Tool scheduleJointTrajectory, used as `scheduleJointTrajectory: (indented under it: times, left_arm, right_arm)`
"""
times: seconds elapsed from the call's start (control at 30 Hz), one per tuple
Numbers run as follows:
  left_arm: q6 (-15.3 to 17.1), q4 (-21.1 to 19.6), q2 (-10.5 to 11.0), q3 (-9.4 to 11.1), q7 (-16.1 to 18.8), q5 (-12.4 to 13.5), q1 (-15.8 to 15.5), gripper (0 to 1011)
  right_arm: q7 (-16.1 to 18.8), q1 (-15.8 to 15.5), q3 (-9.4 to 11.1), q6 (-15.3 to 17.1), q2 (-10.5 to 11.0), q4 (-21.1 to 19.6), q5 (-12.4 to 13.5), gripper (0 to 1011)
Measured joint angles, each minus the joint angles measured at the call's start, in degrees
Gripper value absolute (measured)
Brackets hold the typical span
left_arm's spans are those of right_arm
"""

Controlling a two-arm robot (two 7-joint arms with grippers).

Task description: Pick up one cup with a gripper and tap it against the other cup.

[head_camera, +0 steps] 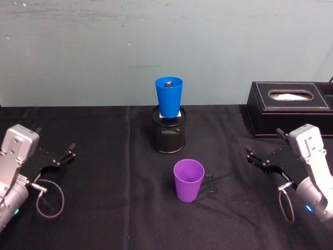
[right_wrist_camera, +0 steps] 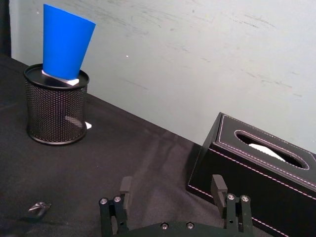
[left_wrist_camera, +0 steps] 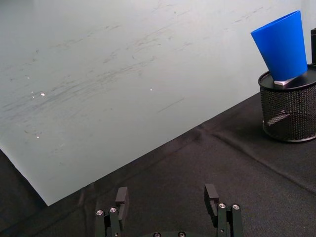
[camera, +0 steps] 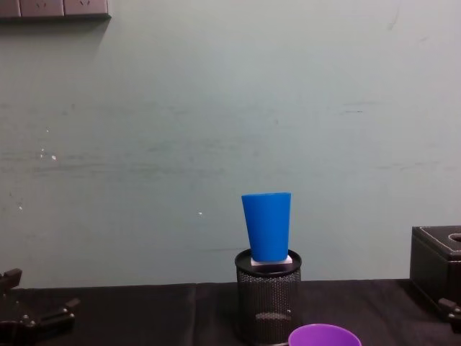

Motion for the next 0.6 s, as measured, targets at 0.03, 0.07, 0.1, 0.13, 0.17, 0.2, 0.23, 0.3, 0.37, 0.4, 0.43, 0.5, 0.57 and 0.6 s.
scheduleJointTrajectory:
  times: [0.03, 0.07, 0.1, 0.13, 0.17, 0.2, 0.23, 0.3, 0.37, 0.4, 0.43, 0.5, 0.57, 0.6]
  left_arm:
    - [0.00, 0.00, 0.00, 0.00, 0.00, 0.00, 0.00, 1000]
    - [0.00, 0.00, 0.00, 0.00, 0.00, 0.00, 0.00, 1000]
    - [0.00, 0.00, 0.00, 0.00, 0.00, 0.00, 0.00, 1000]
    - [0.00, 0.00, 0.00, 0.00, 0.00, 0.00, 0.00, 1000]
    - [0.00, 0.00, 0.00, 0.00, 0.00, 0.00, 0.00, 1000]
    - [0.00, 0.00, 0.00, 0.00, 0.00, 0.00, 0.00, 1000]
    - [0.00, 0.00, 0.00, 0.00, 0.00, 0.00, 0.00, 1000]
    - [0.00, 0.00, 0.00, 0.00, 0.00, 0.00, 0.00, 1000]
    - [0.00, 0.00, 0.00, 0.00, 0.00, 0.00, 0.00, 1000]
    - [0.00, 0.00, 0.00, 0.00, 0.00, 0.00, 0.00, 1000]
    - [0.00, 0.00, 0.00, 0.00, 0.00, 0.00, 0.00, 1000]
    - [0.00, 0.00, 0.00, 0.00, 0.00, 0.00, 0.00, 1000]
    - [0.00, 0.00, 0.00, 0.00, 0.00, 0.00, 0.00, 1000]
    - [0.00, 0.00, 0.00, 0.00, 0.00, 0.00, 0.00, 1000]
  right_arm:
    - [0.00, 0.00, 0.00, 0.00, 0.00, 0.00, 0.00, 1004]
    - [0.00, 0.00, 0.00, 0.00, 0.00, 0.00, 0.00, 1004]
    - [0.00, 0.00, 0.00, 0.00, 0.00, 0.00, 0.00, 1004]
    - [0.00, 0.00, 0.00, 0.00, 0.00, 0.00, 0.00, 1004]
    - [0.00, 0.00, 0.00, 0.00, 0.00, 0.00, 0.00, 1004]
    - [0.00, 0.00, 0.00, 0.00, 0.00, 0.00, 0.00, 1004]
    - [0.00, 0.00, 0.00, 0.00, 0.00, 0.00, 0.00, 1004]
    - [0.00, 0.00, 0.00, 0.00, 0.00, 0.00, 0.00, 1004]
    - [0.00, 0.00, 0.00, 0.00, 0.00, 0.00, 0.00, 1004]
    - [0.00, 0.00, 0.00, 0.00, 0.00, 0.00, 0.00, 1004]
    - [0.00, 0.00, 0.00, 0.00, 0.00, 0.00, 0.00, 1004]
    - [0.00, 0.00, 0.00, 0.00, 0.00, 0.00, 0.00, 1004]
    - [0.00, 0.00, 0.00, 0.00, 0.00, 0.00, 0.00, 1004]
    - [0.00, 0.00, 0.00, 0.00, 0.00, 0.00, 0.00, 1004]
